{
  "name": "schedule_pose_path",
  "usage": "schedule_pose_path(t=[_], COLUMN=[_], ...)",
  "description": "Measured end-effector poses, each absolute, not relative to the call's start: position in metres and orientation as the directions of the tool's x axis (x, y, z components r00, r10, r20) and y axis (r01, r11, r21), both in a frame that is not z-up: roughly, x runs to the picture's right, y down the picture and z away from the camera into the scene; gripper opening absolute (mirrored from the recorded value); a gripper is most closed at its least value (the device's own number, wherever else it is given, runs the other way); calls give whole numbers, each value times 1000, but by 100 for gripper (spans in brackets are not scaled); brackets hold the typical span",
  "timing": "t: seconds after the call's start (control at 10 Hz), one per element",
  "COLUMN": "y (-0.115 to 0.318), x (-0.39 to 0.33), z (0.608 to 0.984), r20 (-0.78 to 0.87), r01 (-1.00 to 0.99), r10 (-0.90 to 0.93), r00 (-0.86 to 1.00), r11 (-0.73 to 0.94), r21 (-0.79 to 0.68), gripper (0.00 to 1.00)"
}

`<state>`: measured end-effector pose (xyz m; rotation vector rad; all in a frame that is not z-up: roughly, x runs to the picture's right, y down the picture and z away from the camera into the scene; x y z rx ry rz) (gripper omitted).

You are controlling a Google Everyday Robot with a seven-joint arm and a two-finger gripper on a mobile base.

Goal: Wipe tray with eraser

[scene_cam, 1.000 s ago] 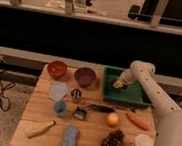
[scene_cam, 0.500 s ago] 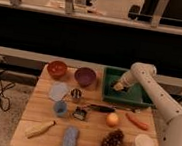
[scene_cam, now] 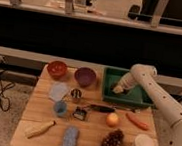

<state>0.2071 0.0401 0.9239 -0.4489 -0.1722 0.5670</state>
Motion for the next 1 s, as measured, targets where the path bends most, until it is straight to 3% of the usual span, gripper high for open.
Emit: schedule_pose_path(t=[1.0], y=[57], x=[245], z=[931], r20=[-79], r01=[-537], r10=[568], r00=[819], r11=[710], r21=[-456], gripper=[4])
